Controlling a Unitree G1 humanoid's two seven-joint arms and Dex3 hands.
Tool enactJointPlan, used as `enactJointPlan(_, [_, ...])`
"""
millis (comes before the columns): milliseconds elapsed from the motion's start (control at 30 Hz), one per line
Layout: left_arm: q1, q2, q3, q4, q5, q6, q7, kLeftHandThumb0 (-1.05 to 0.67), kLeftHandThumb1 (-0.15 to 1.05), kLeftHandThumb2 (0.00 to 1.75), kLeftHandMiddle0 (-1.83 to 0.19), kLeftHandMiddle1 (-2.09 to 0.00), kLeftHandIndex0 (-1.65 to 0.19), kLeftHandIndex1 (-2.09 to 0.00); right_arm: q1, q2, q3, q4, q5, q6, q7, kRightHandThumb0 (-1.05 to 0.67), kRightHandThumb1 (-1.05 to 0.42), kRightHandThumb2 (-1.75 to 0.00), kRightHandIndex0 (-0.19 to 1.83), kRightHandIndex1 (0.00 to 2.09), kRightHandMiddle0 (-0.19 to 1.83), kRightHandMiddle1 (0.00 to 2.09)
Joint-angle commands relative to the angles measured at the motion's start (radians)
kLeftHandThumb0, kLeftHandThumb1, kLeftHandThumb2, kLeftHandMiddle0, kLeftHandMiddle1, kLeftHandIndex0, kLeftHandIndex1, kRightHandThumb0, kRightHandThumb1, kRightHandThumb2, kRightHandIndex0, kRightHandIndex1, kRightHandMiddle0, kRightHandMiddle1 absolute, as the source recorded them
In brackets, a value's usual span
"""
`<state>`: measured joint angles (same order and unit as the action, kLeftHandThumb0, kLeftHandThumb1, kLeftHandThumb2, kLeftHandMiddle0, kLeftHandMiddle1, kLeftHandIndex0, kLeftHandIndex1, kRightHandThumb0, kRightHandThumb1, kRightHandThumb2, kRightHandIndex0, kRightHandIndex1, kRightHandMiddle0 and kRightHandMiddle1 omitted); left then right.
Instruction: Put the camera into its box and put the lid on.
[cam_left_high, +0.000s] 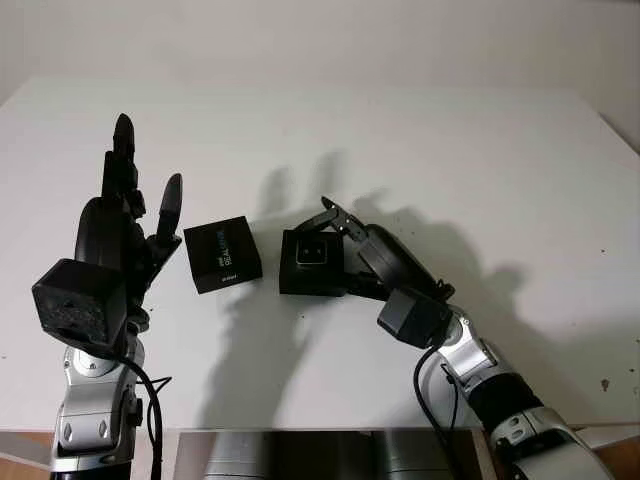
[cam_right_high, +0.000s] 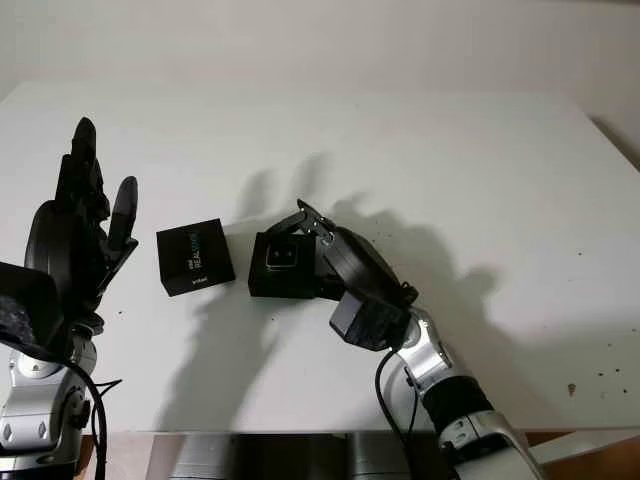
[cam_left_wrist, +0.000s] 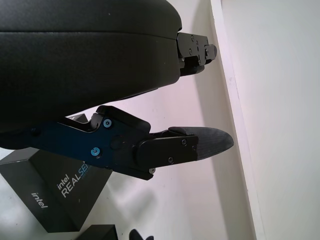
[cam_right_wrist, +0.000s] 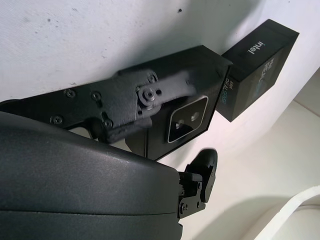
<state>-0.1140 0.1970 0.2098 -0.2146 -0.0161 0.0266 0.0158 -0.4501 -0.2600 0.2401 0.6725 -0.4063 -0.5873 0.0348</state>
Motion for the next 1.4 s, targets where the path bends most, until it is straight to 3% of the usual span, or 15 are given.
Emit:
enactJointPlan(0, [0.004,0.000,0.003,-0.002,-0.002,-0.013,-0.003,-0.57,1.05,0.48,0.03,-0.05,0.07,-0.05,0.028,-0.026,-0.004,-0.048,-0.001,0.012,0.006,-0.67,-0.98,-0.05,-0.17,0.03,0.02,0.25])
enactJointPlan(433, [0.006,0.002,0.000,-0.001,0.006,-0.015,-0.002,-0.57,1.05,0.49,0.02,-0.06,0.07,-0.06,0.066,-0.053,-0.030,-0.213,0.015,0.023,-0.001,-0.70,-0.99,-0.06,-0.19,0.00,-0.07,0.10])
enactJointPlan(633, [-0.002,0.014,0.002,-0.004,0.025,0.003,0.002,-0.55,1.05,0.49,0.01,-0.06,0.05,-0.06,0.083,-0.028,-0.079,-0.262,0.086,0.042,-0.017,-0.69,-1.00,-0.06,-0.19,0.00,-0.10,0.08])
enactJointPlan(733, [-0.037,0.072,0.002,0.013,0.100,0.023,0.008,-0.56,1.05,0.42,-0.09,-0.10,-0.01,-0.09,0.086,0.001,-0.122,-0.268,0.198,0.093,0.019,-0.71,-1.01,-0.06,-0.16,0.03,-0.06,0.09])
enactJointPlan(833, [-0.086,0.155,-0.005,0.047,0.149,0.012,-0.032,-0.57,1.05,0.24,-0.21,-0.13,-0.08,-0.12,0.081,0.041,-0.172,-0.284,0.361,0.181,0.099,-0.72,-1.01,-0.06,-0.14,0.05,-0.03,0.10])
enactJointPlan(967, [-0.168,0.313,-0.055,0.151,0.232,-0.042,-0.149,-0.64,0.99,0.07,-0.26,-0.12,-0.14,-0.14,0.048,0.073,-0.247,-0.289,0.521,0.259,0.167,-0.71,-1.04,-0.07,-0.16,0.04,-0.05,0.07])
enactJointPlan(1033, [-0.218,0.388,-0.098,0.221,0.255,-0.075,-0.240,-0.70,0.94,0.05,-0.16,-0.06,-0.10,-0.11,0.027,0.072,-0.278,-0.294,0.571,0.298,0.189,-0.71,-1.05,-0.13,-0.18,0.04,-0.09,0.05])
enactJointPlan(1167, [-0.290,0.463,-0.185,0.299,0.314,-0.080,-0.359,-0.69,0.87,0.03,-0.01,-0.01,-0.01,-0.06,0.002,0.055,-0.316,-0.312,0.575,0.350,0.176,-0.75,-1.05,-0.18,-0.17,0.05,-0.06,0.07])
enactJointPlan(1367, [-0.363,0.502,-0.287,0.428,0.406,-0.212,-0.396,-0.82,0.87,0.05,0.00,-0.04,0.01,-0.05,-0.016,0.046,-0.350,-0.309,0.549,0.335,0.159,-0.69,-1.05,-0.21,-0.13,0.06,-0.04,0.07])
